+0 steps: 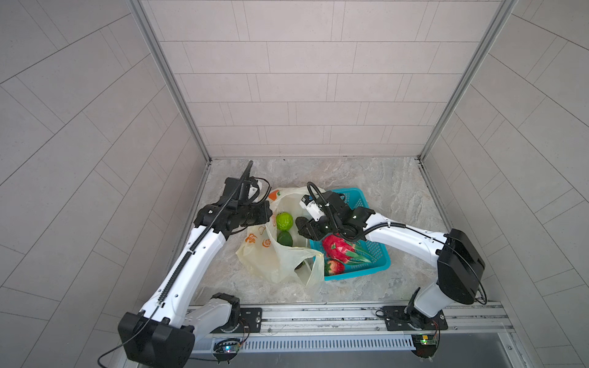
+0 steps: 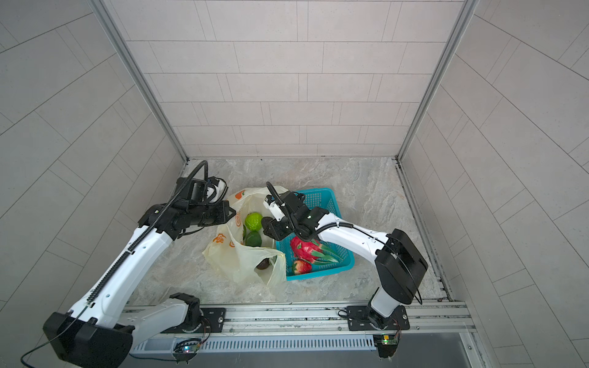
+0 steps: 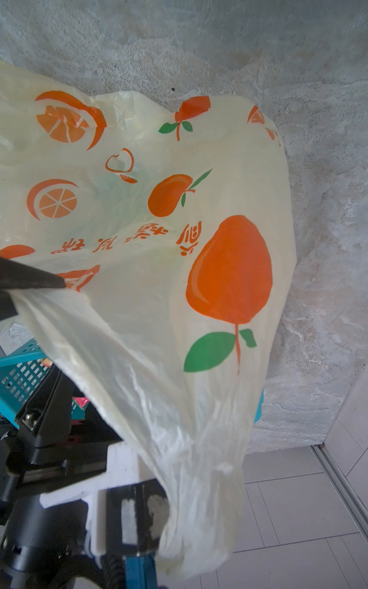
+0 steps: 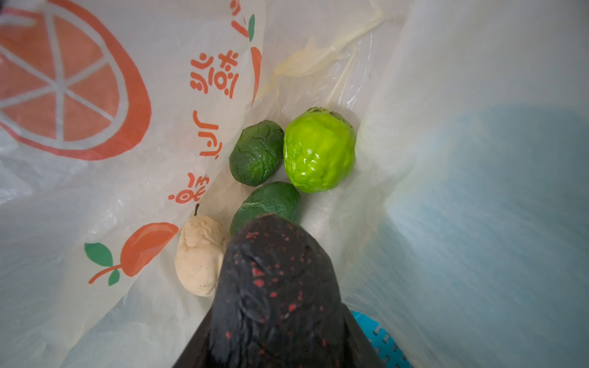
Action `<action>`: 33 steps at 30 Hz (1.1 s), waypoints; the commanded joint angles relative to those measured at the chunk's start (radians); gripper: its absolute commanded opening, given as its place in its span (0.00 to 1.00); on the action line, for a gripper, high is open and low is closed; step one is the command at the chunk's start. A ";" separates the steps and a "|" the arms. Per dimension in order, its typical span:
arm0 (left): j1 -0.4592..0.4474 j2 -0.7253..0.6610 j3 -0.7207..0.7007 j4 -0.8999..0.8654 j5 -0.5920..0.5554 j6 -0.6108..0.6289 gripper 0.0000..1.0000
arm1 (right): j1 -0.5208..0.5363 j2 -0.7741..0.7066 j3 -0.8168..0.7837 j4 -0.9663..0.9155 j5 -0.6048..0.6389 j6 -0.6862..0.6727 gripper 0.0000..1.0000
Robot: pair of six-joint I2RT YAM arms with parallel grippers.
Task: Place the fruits into the plastic bag
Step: Place the fruit in the plastic bag.
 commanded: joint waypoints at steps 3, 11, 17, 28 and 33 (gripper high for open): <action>-0.001 -0.017 0.009 -0.019 -0.007 0.013 0.00 | 0.006 0.030 0.061 0.017 -0.006 0.015 0.21; -0.002 -0.007 0.018 0.005 0.003 -0.008 0.00 | 0.054 0.173 0.232 -0.010 -0.038 0.015 0.44; -0.001 0.000 0.027 0.018 -0.029 -0.024 0.00 | 0.061 0.168 0.257 0.002 -0.042 0.035 0.77; -0.001 0.010 0.006 0.063 -0.074 -0.076 0.00 | 0.002 -0.201 0.053 -0.006 -0.017 -0.028 0.79; -0.001 0.022 0.010 0.069 -0.075 -0.076 0.00 | -0.095 -0.458 -0.091 -0.038 0.036 0.005 0.80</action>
